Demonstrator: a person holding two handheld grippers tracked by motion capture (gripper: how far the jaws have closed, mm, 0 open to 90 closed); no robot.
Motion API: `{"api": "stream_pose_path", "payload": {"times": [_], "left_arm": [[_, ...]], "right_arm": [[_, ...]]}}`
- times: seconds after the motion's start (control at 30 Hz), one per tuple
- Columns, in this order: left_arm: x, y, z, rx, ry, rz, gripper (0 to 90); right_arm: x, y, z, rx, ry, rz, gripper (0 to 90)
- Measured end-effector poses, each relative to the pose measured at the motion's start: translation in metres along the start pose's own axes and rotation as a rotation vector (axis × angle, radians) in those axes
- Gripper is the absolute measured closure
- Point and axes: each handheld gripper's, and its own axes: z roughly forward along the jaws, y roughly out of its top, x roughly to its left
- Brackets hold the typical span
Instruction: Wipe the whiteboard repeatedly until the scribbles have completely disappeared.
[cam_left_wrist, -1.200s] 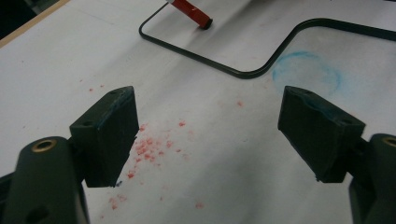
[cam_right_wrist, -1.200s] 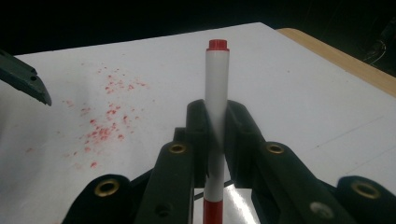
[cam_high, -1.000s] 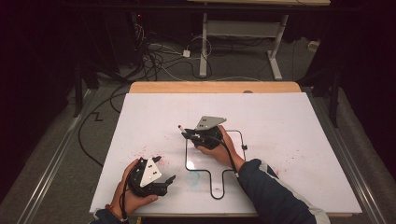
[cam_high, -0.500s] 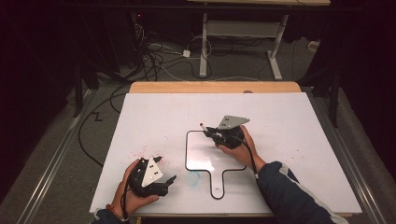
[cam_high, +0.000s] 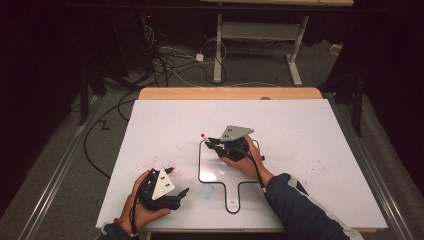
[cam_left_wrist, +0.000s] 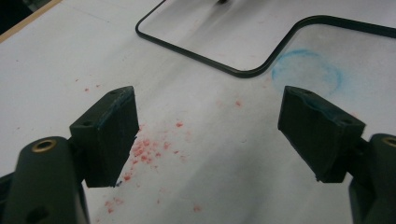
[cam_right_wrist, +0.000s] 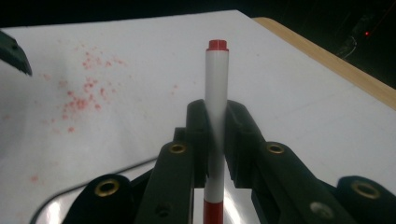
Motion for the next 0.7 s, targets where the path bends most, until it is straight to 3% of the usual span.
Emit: {"api": "stream_pose_path", "payload": {"times": [0.1,0.2,0.47,0.7], "left_arm": [[0.001,-0.001,-0.002,-0.004,0.002,-0.002,19.6],[0.001,-0.001,-0.003,-0.002,0.005,0.000,19.6],[0.000,0.000,-0.001,0.005,0.008,0.004,19.6],[0.000,0.001,0.000,0.007,0.015,-0.001,19.6]], "right_arm": [[0.005,0.000,0.006,0.032,0.007,-0.025,81.7],[0.003,-0.002,0.000,0.038,-0.004,-0.018,81.7],[-0.009,-0.026,-0.041,0.068,-0.053,0.011,81.7],[-0.011,-0.034,-0.083,-0.020,-0.058,0.074,81.6]]}}
